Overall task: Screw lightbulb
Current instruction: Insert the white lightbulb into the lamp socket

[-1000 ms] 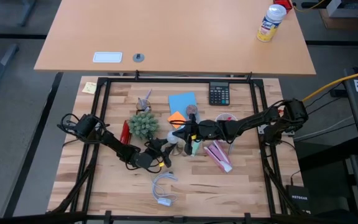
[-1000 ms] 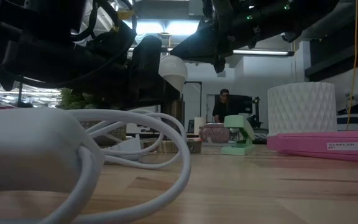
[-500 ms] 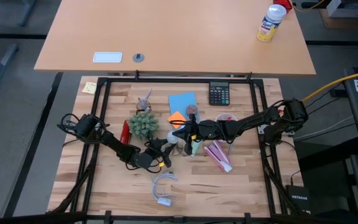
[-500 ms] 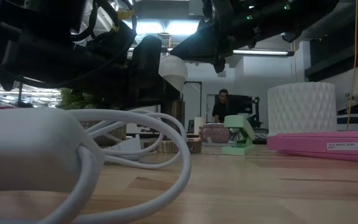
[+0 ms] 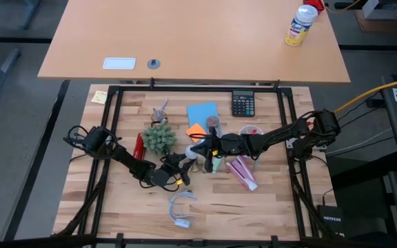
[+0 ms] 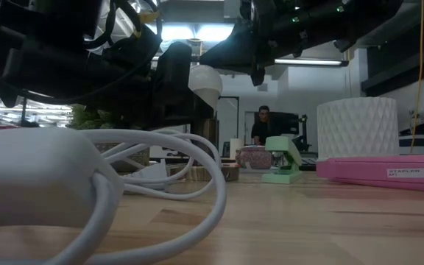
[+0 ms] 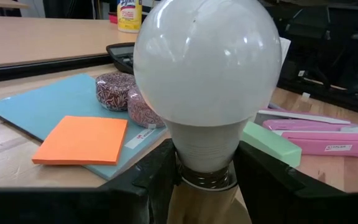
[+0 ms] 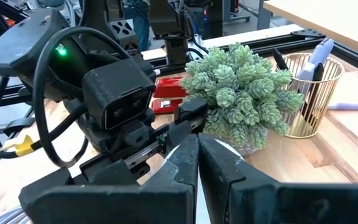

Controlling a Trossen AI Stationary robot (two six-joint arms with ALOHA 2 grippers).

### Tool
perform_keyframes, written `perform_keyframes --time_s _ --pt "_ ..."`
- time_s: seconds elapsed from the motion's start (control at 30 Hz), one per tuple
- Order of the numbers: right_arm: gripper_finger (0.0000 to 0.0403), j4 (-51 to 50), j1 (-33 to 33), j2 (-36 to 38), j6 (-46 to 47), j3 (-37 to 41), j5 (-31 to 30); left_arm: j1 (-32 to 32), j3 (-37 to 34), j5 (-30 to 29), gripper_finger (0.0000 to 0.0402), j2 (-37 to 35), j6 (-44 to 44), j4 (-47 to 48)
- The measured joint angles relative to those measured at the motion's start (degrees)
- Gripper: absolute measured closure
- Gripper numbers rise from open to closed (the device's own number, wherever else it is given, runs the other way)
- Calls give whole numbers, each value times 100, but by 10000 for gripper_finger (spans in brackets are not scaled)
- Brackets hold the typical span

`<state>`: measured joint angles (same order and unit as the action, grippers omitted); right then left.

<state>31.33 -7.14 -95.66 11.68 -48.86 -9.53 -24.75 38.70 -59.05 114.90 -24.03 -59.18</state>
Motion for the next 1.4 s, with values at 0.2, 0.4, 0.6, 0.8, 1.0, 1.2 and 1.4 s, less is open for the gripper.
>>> perform_keyframes --time_s 0.2,0.4,0.6,0.8,1.0,1.2,1.4 --pt "386 -26 0 0 0 -2 -36 0 0 0 249 1 1 1" --pt "386 -27 0 2 0 -9 -39 0 -2 0 249 1 2 2" --pt "386 -28 2 4 0 -11 -40 4 0 -47 249 3 119 5" --pt "386 -28 2 13 0 -17 -43 4 -2 -74 249 6 26 -11" --pt "386 -25 2 15 0 -22 -43 4 -2 -87 249 6 -2 -17" --pt "386 -24 2 15 0 -22 -45 4 -2 -90 249 6 -2 -19" --pt "386 -22 2 20 0 -22 -45 4 -2 -90 212 6 2 -22"
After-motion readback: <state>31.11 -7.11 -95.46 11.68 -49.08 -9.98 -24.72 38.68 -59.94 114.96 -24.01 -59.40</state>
